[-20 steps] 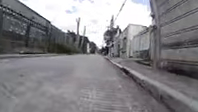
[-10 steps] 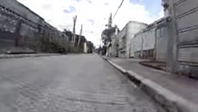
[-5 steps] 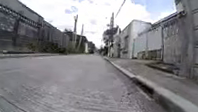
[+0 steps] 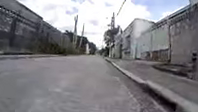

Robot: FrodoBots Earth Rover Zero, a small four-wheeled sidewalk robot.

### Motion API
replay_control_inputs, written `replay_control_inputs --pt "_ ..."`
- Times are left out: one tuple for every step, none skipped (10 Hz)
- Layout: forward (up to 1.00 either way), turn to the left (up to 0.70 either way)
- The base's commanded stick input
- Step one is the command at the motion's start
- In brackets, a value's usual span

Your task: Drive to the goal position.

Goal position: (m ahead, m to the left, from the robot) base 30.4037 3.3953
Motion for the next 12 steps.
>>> replay_control_inputs --pt "1.0 0.0" --pt "1.0 -0.04" --pt "1.0 -0.21" --pt "1.0 -0.32" --pt "1.0 -0.4" --pt "1.0 -0.38" --pt "1.0 -0.15" --pt "1.0 0.0" --pt "1.0 0.0" --pt "1.0 0.0" --pt "1.0 0.0" --pt "1.0 0.0"
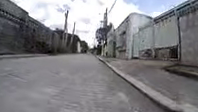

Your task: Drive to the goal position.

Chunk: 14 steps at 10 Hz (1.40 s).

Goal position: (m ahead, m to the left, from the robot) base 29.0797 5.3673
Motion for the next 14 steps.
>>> replay_control_inputs --pt "1.0 0.0" --pt "1.0 0.0" --pt "1.0 0.0" --pt "1.0 0.0" --pt "1.0 0.0" --pt "1.0 0.0" --pt "1.0 0.0" --pt "1.0 0.0" --pt "1.0 0.0" --pt "1.0 0.0" --pt "1.0 0.0" --pt "1.0 0.0" --pt "1.0 0.0" --pt "1.0 0.0"
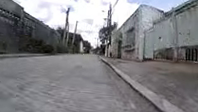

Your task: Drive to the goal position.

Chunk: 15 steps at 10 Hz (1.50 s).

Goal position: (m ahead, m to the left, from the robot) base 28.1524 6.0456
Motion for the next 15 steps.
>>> replay_control_inputs --pt "1.0 0.0" --pt "1.0 0.0" --pt "1.0 0.0" --pt "1.0 0.0" --pt "1.0 0.0" --pt "1.0 0.0" --pt "1.0 0.0" --pt "1.0 0.0" --pt "0.99 0.0" --pt "0.99 0.0" --pt "0.98 0.0" --pt "0.96 0.0" --pt "0.93 0.0" --pt "0.92 0.0" --pt "0.92 0.0"
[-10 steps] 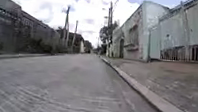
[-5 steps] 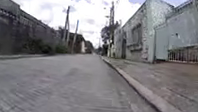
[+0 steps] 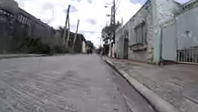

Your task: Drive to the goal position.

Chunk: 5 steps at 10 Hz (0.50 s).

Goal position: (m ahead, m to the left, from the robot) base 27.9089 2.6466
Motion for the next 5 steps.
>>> replay_control_inputs --pt "0.92 0.0" --pt "0.89 0.0" --pt "0.87 0.0" --pt "0.87 0.0" --pt "0.86 0.0"
